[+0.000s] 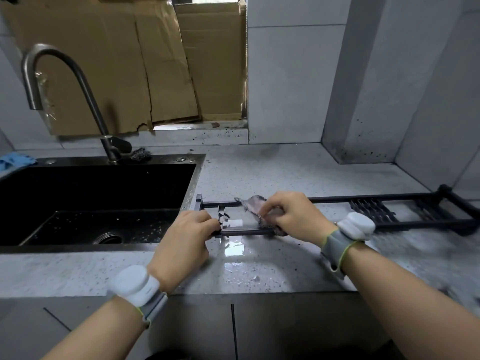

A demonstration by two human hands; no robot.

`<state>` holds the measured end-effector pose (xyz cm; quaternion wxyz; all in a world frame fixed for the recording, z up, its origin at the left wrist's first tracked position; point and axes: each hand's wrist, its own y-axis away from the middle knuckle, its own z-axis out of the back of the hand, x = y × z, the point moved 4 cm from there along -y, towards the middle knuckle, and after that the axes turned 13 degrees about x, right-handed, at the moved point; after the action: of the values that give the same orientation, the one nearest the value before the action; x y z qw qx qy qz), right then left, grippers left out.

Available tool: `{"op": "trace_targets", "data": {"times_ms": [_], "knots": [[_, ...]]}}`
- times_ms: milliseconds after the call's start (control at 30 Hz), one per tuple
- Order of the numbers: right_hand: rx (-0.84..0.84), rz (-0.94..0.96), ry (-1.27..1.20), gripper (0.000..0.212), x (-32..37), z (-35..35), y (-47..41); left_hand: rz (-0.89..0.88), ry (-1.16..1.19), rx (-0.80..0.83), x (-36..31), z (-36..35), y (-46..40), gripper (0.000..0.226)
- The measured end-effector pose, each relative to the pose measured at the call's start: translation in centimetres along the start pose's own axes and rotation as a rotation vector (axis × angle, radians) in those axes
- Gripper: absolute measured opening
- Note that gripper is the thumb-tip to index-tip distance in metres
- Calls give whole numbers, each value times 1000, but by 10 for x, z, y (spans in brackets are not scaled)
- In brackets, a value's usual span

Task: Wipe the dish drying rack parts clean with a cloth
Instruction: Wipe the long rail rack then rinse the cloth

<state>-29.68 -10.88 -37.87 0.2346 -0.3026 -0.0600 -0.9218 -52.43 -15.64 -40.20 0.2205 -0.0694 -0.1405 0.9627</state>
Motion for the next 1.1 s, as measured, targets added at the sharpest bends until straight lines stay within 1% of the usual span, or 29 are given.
{"op": "trace_targets", "data": {"times_ms": [33, 67, 100, 167, 233, 367, 433, 500, 567, 633, 733, 767, 867, 900, 1033, 1100], "knots": [[9, 22, -126, 23, 0, 5, 8, -1, -7, -3, -1, 1, 0, 40], [-19, 39, -212, 24, -1, 12, 16, -7, -14, -10, -3, 2, 0, 39], [-84, 51, -244, 26, -4, 21, 23, -15, -18, -15, -4, 4, 0, 36], [-225, 43, -219, 22, -18, 40, 35, -26, -6, -23, -12, 8, -2, 28], [-324, 7, -204, 19, -37, 55, 49, -40, 36, -25, -28, 7, -11, 27], [-522, -108, -199, 21, -81, 91, 80, -100, 152, -42, -80, -2, -45, 22], [-638, -172, -200, 19, -100, 113, 94, -119, 194, -47, -104, -8, -64, 25], [-711, -234, -186, 17, -117, 132, 105, -134, 229, -14, -124, -15, -83, 36], [-674, -266, -104, 17, -125, 135, 103, -119, 203, 95, -132, -23, -98, 54], [-578, -275, -13, 16, -133, 132, 97, -111, 156, 222, -142, -32, -114, 73], [-459, -267, 122, 16, -138, 127, 88, -123, 124, 318, -156, -40, -133, 88], [-393, -271, 154, 19, -140, 124, 83, -129, 110, 333, -159, -42, -138, 89], [-125, -292, 326, 26, -139, 102, 70, -131, 81, 351, -163, -45, -144, 88], [-86, -299, 358, 27, -139, 98, 69, -133, 78, 357, -164, -46, -147, 87], [-81, -284, 341, 23, -137, 98, 74, -130, 101, 397, -164, -46, -154, 87], [-58, -265, 276, 17, -135, 100, 84, -123, 117, 404, -164, -46, -156, 89]]}}
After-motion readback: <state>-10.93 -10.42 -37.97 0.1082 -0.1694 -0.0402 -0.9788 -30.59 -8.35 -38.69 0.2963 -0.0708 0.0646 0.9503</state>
